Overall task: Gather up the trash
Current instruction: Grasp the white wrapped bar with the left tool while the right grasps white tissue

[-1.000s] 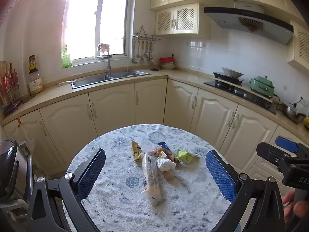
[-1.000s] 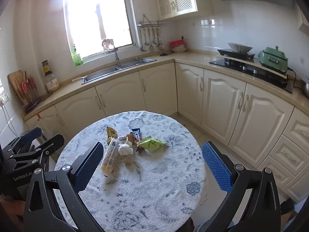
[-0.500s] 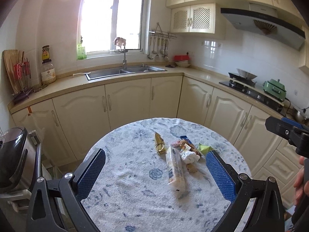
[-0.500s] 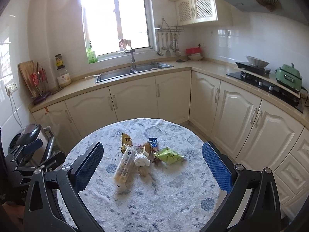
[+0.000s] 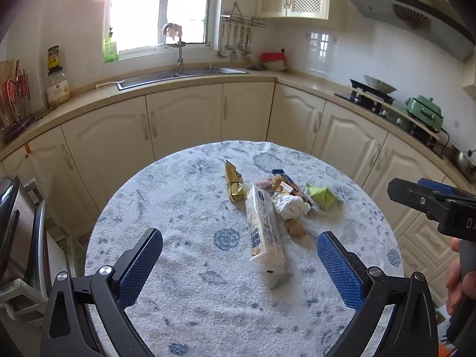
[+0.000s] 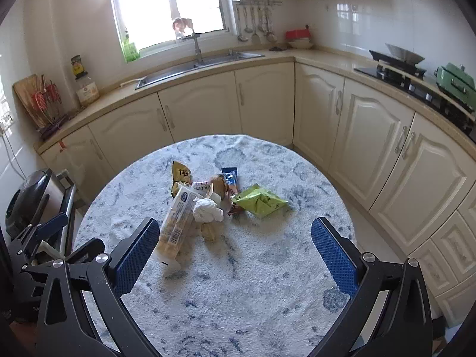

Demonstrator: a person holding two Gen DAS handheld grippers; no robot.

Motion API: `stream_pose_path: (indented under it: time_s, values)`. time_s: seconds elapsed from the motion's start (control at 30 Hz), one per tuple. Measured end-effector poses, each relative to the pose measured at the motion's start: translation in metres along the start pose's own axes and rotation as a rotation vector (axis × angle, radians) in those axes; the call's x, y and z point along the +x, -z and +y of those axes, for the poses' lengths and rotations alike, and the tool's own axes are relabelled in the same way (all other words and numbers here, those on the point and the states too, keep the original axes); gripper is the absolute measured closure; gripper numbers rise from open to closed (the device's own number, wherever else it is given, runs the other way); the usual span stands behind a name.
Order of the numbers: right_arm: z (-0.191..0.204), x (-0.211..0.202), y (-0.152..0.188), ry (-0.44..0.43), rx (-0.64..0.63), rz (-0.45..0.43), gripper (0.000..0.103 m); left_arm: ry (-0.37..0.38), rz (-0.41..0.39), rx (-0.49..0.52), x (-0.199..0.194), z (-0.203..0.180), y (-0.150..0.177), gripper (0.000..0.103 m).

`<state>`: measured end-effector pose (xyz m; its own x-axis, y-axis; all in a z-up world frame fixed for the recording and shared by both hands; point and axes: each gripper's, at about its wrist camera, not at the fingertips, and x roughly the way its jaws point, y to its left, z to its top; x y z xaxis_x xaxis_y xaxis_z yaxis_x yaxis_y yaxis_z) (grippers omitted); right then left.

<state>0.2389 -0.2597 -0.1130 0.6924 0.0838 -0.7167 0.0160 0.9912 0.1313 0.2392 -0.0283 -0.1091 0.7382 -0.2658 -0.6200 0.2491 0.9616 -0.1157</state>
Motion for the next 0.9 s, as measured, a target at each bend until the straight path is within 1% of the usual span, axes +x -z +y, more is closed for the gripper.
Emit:
stream_pose_path:
  time_s: [0.13, 0.23, 0.3, 0.43, 0.57, 0.63, 0.67, 0.73, 0.77, 0.8, 0.83, 0.9]
  values:
    - [-0.004, 0.020, 0.003, 0.005, 0.004, 0.043, 0.000, 0.010, 0.041, 0.021, 0.042, -0.009, -0.006, 0.001]
    - [-0.006, 0.036, 0.003, 0.003, 0.007, 0.071, 0.000, 0.019, 0.079, 0.023, 0.077, -0.013, -0.011, 0.003]
    - [-0.006, 0.046, 0.002, -0.005, 0.012, 0.087, 0.000, 0.020, 0.106, 0.015, 0.100, -0.013, -0.014, 0.006]
    - [-0.003, 0.063, -0.001, -0.018, 0.008, 0.109, 0.001, 0.032, 0.175, -0.009, 0.145, -0.008, -0.021, 0.018]
    - [0.002, 0.080, -0.003, -0.037, 0.003, 0.131, 0.003, 0.044, 0.243, -0.016, 0.180, -0.004, -0.031, 0.035]
    - [0.004, 0.088, -0.004, -0.048, 0.005, 0.146, 0.006, 0.073, 0.256, -0.026, 0.192, -0.002, -0.036, 0.037]
    - [0.005, 0.093, -0.004, -0.053, 0.008, 0.155, 0.009, 0.086, 0.265, -0.029, 0.196, -0.003, -0.036, 0.044]
    - [0.008, 0.103, -0.003, -0.062, 0.012, 0.173, 0.010, 0.141, 0.281, -0.054, 0.206, -0.001, -0.041, 0.052]
    - [0.009, 0.108, -0.003, -0.067, 0.012, 0.181, 0.011, 0.145, 0.272, -0.051, 0.209, 0.000, -0.045, 0.060]
    - [0.011, 0.112, -0.002, -0.072, 0.012, 0.189, 0.012, 0.167, 0.282, -0.051, 0.213, 0.000, -0.048, 0.068]
    - [0.013, 0.116, -0.002, -0.076, 0.012, 0.197, 0.014, 0.178, 0.285, -0.059, 0.216, 0.002, -0.050, 0.071]
    - [0.015, 0.122, -0.001, -0.079, 0.014, 0.207, 0.017, 0.184, 0.286, -0.074, 0.220, 0.009, -0.056, 0.073]
